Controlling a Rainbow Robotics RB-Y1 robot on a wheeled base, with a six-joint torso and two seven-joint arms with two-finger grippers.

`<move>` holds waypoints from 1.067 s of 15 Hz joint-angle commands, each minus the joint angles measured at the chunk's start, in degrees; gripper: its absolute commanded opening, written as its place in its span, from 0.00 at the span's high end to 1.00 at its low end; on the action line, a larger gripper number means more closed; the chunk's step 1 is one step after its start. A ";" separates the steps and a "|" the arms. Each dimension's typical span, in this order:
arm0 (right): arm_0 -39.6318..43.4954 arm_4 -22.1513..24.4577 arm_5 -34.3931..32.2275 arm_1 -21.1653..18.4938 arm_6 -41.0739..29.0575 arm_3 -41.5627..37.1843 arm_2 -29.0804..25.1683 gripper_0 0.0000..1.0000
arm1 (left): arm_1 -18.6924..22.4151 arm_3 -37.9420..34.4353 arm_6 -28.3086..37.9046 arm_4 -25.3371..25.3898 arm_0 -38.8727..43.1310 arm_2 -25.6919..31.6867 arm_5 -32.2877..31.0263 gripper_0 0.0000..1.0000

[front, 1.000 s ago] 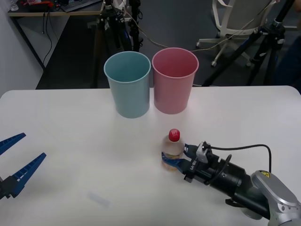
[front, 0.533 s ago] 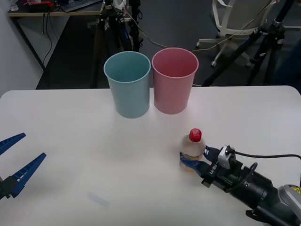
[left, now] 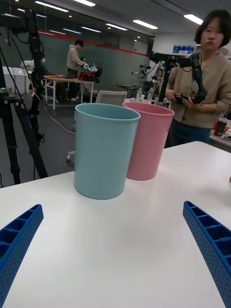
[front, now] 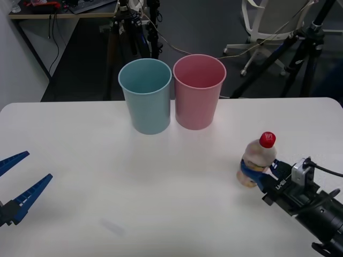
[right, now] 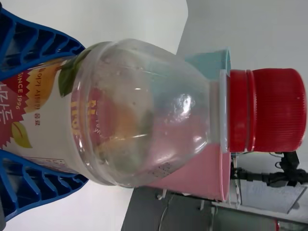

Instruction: Grasp the object on the table and drop it into the matching bin: aluminum can to the light blue bin, PET bottle to the pink bin.

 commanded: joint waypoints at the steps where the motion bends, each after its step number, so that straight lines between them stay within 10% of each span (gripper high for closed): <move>1: 1.52 -0.23 1.49 -1.54 -3.12 -2.77 -2.42 1.00 | 0.00 0.00 0.00 0.00 0.00 0.00 0.00 0.00; 9: 6.97 -6.90 16.78 -18.77 -15.78 -24.30 -3.04 1.00 | 0.00 0.00 0.00 0.00 0.00 0.00 0.00 0.00; 16: -1.21 -14.29 19.07 -30.81 -18.15 -27.03 -3.57 1.00 | 0.00 0.00 0.00 0.00 0.00 0.00 0.00 0.00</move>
